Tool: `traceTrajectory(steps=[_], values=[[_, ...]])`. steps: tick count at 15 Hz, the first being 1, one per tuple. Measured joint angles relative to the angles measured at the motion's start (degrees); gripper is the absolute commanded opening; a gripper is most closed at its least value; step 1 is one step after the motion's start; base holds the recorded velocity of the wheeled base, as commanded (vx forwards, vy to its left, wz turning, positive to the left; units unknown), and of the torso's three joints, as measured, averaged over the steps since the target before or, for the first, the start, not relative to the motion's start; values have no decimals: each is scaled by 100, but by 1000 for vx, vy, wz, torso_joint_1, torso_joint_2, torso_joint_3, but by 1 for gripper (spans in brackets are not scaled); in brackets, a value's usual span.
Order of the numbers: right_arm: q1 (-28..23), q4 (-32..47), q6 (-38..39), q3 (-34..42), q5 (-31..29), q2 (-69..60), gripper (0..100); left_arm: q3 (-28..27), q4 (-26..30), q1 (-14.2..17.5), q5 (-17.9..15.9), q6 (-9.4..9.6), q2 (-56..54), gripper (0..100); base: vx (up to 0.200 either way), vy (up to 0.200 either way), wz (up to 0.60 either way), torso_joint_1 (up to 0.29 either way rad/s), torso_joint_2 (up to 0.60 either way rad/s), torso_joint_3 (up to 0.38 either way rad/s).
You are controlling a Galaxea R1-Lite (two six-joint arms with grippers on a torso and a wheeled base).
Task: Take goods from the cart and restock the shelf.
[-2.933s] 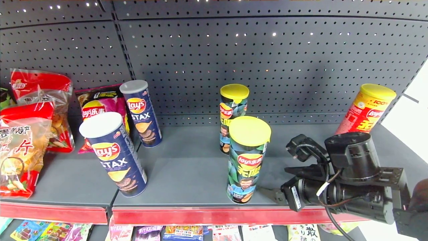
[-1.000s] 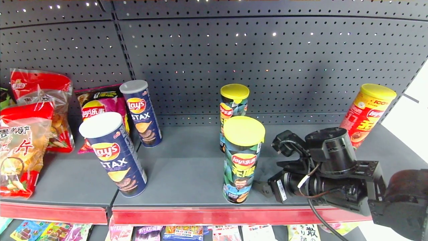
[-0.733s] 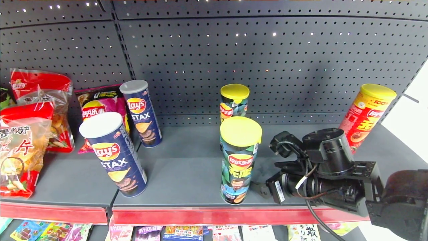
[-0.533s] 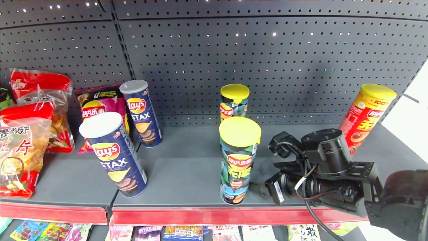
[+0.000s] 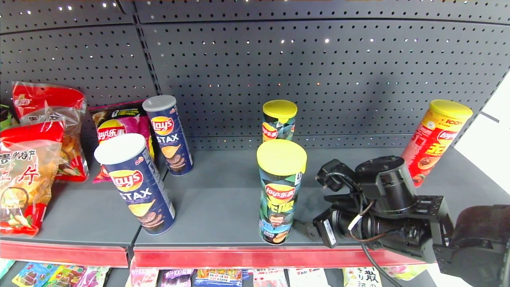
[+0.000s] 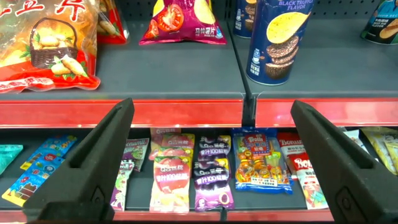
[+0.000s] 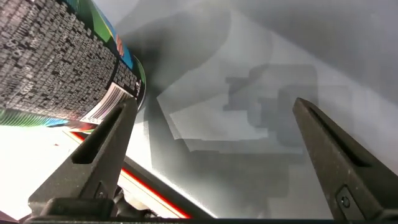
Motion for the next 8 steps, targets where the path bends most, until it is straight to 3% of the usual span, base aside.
traceTrajectory(steps=[8], values=[[55, 0, 10, -80, -5, 33, 100, 0, 0, 0, -2, 0, 0, 100, 0, 0, 0, 0, 0, 0]])
